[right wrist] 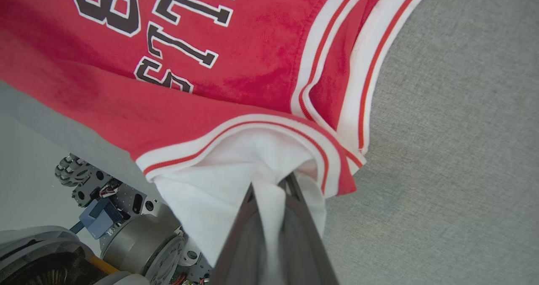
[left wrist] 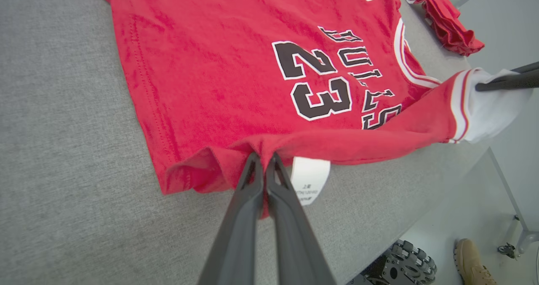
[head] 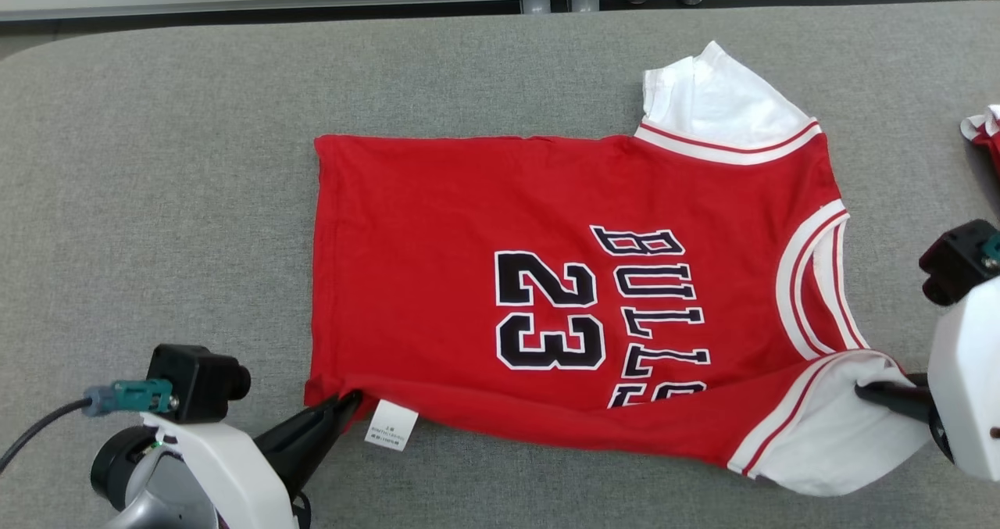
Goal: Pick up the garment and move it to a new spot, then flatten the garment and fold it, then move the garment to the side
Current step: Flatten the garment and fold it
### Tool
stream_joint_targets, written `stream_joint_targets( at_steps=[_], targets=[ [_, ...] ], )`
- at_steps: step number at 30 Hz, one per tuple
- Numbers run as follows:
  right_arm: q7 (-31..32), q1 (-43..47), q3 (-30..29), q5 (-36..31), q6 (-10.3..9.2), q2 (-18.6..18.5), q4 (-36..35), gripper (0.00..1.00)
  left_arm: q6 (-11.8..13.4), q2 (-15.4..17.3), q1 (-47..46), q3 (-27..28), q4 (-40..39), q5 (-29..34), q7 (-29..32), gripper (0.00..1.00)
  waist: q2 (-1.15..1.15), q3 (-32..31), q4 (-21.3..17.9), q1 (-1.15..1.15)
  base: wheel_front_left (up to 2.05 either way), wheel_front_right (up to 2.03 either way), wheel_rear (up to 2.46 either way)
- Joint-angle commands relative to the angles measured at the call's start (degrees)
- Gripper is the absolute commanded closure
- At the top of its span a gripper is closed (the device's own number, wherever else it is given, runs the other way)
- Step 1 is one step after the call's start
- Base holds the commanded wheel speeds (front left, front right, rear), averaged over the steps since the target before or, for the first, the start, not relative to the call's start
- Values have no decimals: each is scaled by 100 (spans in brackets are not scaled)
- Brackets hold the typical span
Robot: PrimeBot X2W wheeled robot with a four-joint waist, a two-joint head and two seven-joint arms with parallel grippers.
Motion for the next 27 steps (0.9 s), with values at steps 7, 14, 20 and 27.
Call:
stream_joint_targets(
  at_steps=[7,14,20,27],
  targets=[
    [505,-888,50,-139,0,169,597,100,-185,-94,-773,-27,297,-364,395,100,0,345,150,0,0,0,0],
    [418,-1658,205,-466,0,439,1055,38,-324,-209,-1426,-130,962,-540,748,83,0,747,296,0,0,0,0],
    [-437,-2036,302,-721,0,614,1428,0,-255,-311,-1484,50,1371,-497,458,0,0,765,259,0,0,0,0],
    [-1315,-1483,294,-446,0,381,1194,0,-193,-479,-953,277,1444,-601,-84,0,0,301,62,0,0,0,0]
  ],
)
